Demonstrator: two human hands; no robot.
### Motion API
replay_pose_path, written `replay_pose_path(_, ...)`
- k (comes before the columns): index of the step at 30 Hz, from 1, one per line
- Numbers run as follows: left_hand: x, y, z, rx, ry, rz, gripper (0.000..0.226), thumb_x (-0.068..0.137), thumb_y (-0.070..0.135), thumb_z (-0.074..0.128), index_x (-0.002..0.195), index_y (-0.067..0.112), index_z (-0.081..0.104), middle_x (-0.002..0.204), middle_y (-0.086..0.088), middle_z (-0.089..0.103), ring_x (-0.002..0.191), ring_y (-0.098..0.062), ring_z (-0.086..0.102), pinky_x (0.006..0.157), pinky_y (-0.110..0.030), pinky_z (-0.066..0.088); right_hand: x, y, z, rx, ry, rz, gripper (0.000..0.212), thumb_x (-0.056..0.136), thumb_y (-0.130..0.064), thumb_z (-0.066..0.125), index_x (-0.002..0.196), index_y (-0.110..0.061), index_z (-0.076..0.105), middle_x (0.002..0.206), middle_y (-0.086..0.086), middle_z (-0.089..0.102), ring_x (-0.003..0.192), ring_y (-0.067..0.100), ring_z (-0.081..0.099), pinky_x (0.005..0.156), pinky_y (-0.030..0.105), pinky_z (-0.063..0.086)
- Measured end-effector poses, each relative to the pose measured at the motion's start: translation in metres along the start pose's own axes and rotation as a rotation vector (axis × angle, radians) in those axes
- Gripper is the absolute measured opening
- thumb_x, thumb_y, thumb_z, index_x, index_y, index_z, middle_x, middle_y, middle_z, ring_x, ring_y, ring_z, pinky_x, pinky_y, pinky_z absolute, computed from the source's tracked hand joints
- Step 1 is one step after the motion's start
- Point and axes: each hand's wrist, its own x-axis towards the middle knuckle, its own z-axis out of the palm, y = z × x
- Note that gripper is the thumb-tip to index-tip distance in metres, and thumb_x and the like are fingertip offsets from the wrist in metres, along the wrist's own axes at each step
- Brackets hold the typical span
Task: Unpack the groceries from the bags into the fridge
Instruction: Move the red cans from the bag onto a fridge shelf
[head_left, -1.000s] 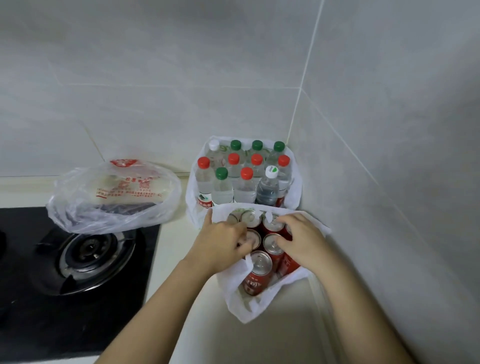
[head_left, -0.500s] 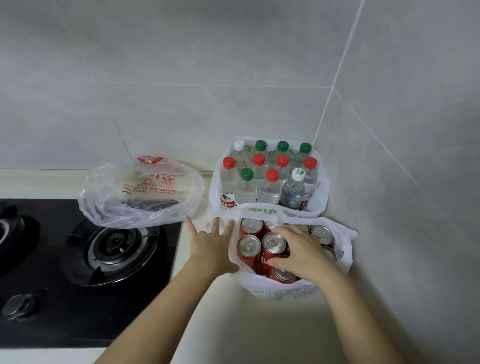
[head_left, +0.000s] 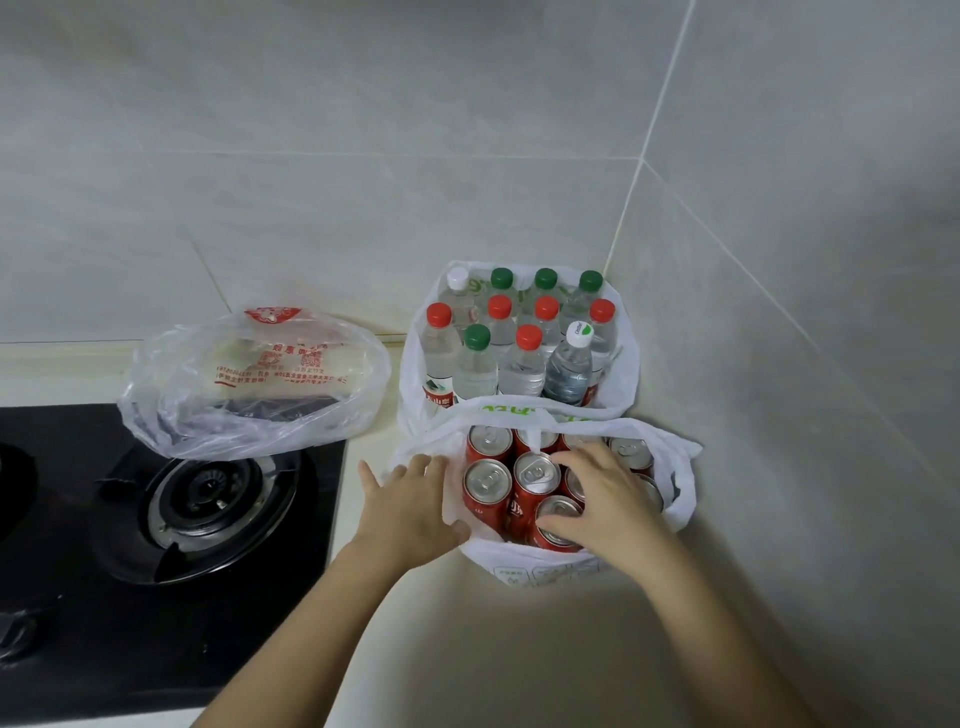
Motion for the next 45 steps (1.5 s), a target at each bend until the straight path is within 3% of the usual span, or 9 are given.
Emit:
replay_pose_path(5, -0.007, 0.017, 0.001, -0.194, 0.23, 0.053, 0.073, 0.074, 0.063, 0.059, 0.135, 0.029, 0.036, 0.138, 0.013, 0.038, 0.134, -0.015, 0.033, 0.114, -0.058, 0.007, -0.012, 0.002, -0.001, -0.04, -0.056, -0.004, 0.068, 0.07, -0.045, 0.079, 0.131, -0.031, 0.054, 0.148, -0.007, 0.028, 0.137, 0.014, 0.029, 0.107, 0.028, 0.026)
replay_pose_path(17, 0.008, 0.034, 0.027, -0.29, 0.172, -0.093, 0.065, 0.071, 0.058, 0.066, 0.123, 0.026, 0.046, 0.123, 0.01, 0.048, 0.122, -0.015, 0.044, 0.112, -0.06, 0.007, -0.025, -0.003, 0.014, -0.253, -0.017, 0.048, 0.066, 0.074, -0.051, 0.07, 0.132, -0.035, 0.043, 0.158, -0.008, 0.009, 0.14, 0.018, 0.017, 0.109, 0.037, 0.018)
replay_pose_path(23, 0.011, 0.037, 0.032, -0.435, 0.142, -0.168, 0.063, 0.067, 0.055, 0.072, 0.12, 0.027, 0.05, 0.119, 0.008, 0.051, 0.12, -0.016, 0.046, 0.11, -0.058, 0.018, -0.027, -0.005, 0.02, -0.296, -0.007, 0.069, 0.064, 0.075, -0.056, 0.07, 0.131, -0.034, 0.045, 0.161, -0.002, 0.001, 0.142, 0.024, 0.013, 0.108, 0.04, 0.02)
replay_pose_path(31, -0.019, 0.041, 0.032, -0.742, 0.313, -0.133, 0.054, 0.062, 0.043, 0.081, 0.108, 0.04, 0.054, 0.109, 0.023, 0.047, 0.115, -0.005, 0.044, 0.109, -0.048, 0.019, -0.033, -0.002, 0.016, -0.075, 0.116, 0.069, 0.056, 0.057, -0.06, 0.069, 0.109, -0.041, 0.057, 0.152, -0.024, 0.018, 0.138, 0.012, 0.021, 0.103, 0.033, 0.012)
replay_pose_path(33, -0.031, 0.043, 0.02, -0.881, 0.391, -0.094, 0.051, 0.061, 0.036, 0.085, 0.101, 0.04, 0.054, 0.104, 0.024, 0.056, 0.109, -0.001, 0.051, 0.106, -0.038, 0.03, -0.035, -0.009, 0.005, 0.016, 0.211, 0.053, 0.053, 0.056, -0.059, 0.072, 0.104, -0.04, 0.058, 0.146, -0.029, 0.027, 0.135, 0.007, 0.025, 0.099, 0.027, 0.012)
replay_pose_path(35, -0.045, 0.046, 0.0, -1.098, 0.447, -0.067, 0.049, 0.062, 0.024, 0.088, 0.099, 0.036, 0.058, 0.095, 0.022, 0.067, 0.096, 0.002, 0.061, 0.086, -0.017, 0.045, -0.037, -0.019, -0.012, 0.179, 0.256, 0.006, 0.058, 0.056, -0.05, 0.082, 0.108, -0.037, 0.059, 0.135, -0.027, 0.043, 0.129, 0.005, 0.037, 0.104, 0.031, 0.025)
replay_pose_path(37, -0.06, 0.049, -0.026, -1.173, 0.522, -0.043, 0.048, 0.065, 0.016, 0.088, 0.1, 0.033, 0.06, 0.092, 0.027, 0.068, 0.088, 0.006, 0.063, 0.072, -0.008, 0.045, -0.04, -0.032, -0.032, 0.424, 0.264, -0.036, 0.061, 0.055, -0.037, 0.088, 0.108, -0.034, 0.058, 0.113, -0.026, 0.059, 0.111, 0.002, 0.054, 0.096, 0.031, 0.043)
replay_pose_path(42, -0.103, 0.041, -0.065, -1.109, 0.648, -0.065, 0.049, 0.062, 0.029, 0.086, 0.102, 0.04, 0.06, 0.094, 0.031, 0.066, 0.089, 0.01, 0.062, 0.075, -0.01, 0.047, -0.049, -0.064, -0.058, 0.595, 0.205, -0.167, 0.053, 0.06, -0.035, 0.087, 0.103, -0.036, 0.055, 0.091, -0.027, 0.066, 0.089, -0.01, 0.06, 0.075, 0.011, 0.045)
replay_pose_path(45, -0.133, 0.028, -0.059, -1.071, 0.667, -0.135, 0.052, 0.062, 0.027, 0.087, 0.106, 0.038, 0.062, 0.095, 0.024, 0.069, 0.091, 0.005, 0.064, 0.08, -0.019, 0.05, -0.053, -0.081, -0.05, 0.649, 0.102, -0.233, 0.051, 0.061, -0.03, 0.086, 0.101, -0.037, 0.056, 0.092, -0.026, 0.065, 0.09, -0.007, 0.061, 0.078, 0.019, 0.049)
